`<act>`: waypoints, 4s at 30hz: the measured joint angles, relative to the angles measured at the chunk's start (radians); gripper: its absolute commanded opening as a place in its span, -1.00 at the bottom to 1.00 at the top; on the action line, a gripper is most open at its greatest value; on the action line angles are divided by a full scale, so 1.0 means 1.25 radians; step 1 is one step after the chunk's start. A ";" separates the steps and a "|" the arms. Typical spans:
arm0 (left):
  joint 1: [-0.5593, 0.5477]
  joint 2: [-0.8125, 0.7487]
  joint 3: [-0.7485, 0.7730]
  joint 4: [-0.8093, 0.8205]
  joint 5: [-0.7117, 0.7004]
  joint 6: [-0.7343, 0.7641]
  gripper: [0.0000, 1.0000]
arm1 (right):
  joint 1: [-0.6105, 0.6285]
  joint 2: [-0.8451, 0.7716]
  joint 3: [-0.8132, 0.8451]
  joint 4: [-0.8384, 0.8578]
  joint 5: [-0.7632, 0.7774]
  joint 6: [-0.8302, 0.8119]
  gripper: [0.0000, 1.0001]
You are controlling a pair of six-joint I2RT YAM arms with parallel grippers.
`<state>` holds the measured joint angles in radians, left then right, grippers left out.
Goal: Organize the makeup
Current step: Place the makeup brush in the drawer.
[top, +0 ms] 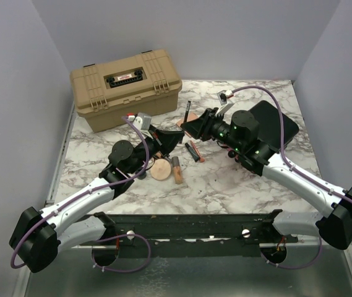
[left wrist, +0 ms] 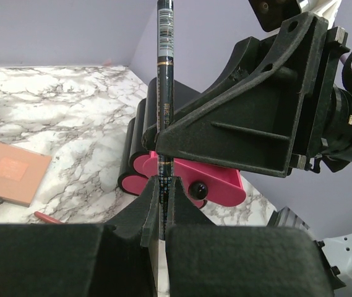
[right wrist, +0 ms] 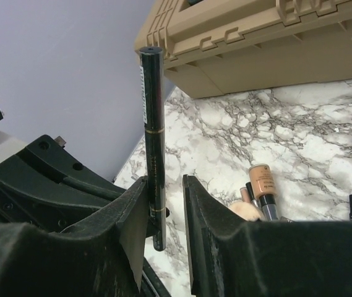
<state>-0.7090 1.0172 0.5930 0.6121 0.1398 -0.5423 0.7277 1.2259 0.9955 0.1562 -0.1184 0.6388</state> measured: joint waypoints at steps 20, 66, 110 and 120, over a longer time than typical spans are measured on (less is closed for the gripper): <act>0.000 0.009 0.000 0.007 0.006 -0.018 0.33 | 0.000 0.005 0.028 -0.056 0.010 -0.030 -0.95; -0.190 0.552 0.294 0.013 0.064 0.018 0.23 | -0.101 -0.054 0.134 -0.791 0.522 -0.400 -0.99; -0.210 0.638 0.319 0.096 0.007 0.000 -0.44 | -0.175 -0.034 0.125 -0.818 0.377 -0.449 -0.70; -0.210 0.638 0.319 0.096 0.007 0.000 -0.45 | -0.175 -0.034 0.094 -0.819 0.377 -0.449 -0.43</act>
<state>-0.9710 1.8153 0.9913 0.7315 0.1482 -0.5419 0.5083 1.1839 1.1133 -0.8673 0.3523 0.0772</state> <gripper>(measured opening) 0.354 0.265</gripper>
